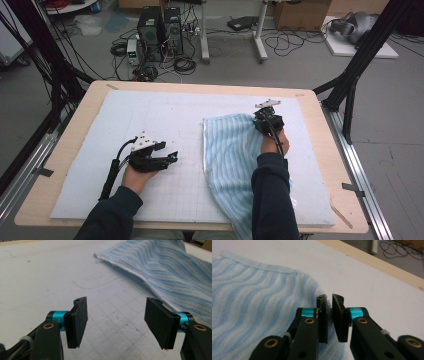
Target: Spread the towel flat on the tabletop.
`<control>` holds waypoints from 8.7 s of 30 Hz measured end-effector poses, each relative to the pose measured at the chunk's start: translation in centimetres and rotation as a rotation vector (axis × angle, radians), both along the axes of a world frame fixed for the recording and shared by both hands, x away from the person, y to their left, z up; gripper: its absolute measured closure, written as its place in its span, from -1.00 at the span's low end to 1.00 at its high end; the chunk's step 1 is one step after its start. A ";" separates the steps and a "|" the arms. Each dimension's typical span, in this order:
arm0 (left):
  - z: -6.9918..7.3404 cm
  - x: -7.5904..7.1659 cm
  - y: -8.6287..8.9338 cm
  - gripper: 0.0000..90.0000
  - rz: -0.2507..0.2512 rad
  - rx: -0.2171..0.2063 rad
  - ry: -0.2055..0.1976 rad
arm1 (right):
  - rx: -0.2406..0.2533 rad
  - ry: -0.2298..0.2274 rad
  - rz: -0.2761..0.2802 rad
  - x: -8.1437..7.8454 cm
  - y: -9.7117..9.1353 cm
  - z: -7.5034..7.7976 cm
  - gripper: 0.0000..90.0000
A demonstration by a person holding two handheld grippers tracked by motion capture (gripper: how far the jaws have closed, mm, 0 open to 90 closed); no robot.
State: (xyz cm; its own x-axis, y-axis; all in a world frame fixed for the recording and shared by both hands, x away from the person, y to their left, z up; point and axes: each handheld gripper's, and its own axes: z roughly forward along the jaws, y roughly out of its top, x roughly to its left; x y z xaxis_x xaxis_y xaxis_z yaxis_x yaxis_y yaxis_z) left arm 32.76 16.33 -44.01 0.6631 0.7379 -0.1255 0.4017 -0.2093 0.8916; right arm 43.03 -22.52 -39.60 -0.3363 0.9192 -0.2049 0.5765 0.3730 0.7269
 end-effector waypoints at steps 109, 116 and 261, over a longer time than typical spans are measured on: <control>1.0 3.0 5.8 -0.14 0.140 0.018 0.050 | 0.043 0.215 0.484 -0.6 12.4 -3.6 0.92; 1.0 2.6 5.0 -0.12 0.114 0.021 0.052 | -0.002 0.088 0.273 0.8 9.7 -3.3 0.93; -1.2 -8.3 -3.4 0.34 -0.011 0.126 0.118 | 0.231 0.093 0.232 -20.2 1.3 -5.4 0.30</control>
State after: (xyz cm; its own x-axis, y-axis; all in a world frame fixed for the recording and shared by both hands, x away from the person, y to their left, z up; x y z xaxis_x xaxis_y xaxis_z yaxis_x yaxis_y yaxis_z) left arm 24.42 12.98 -45.22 0.6571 0.7457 -0.1099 0.4991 -0.3212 0.8048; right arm 22.85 -21.23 -45.00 -0.5493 0.8346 0.0408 0.5633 0.3338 0.7558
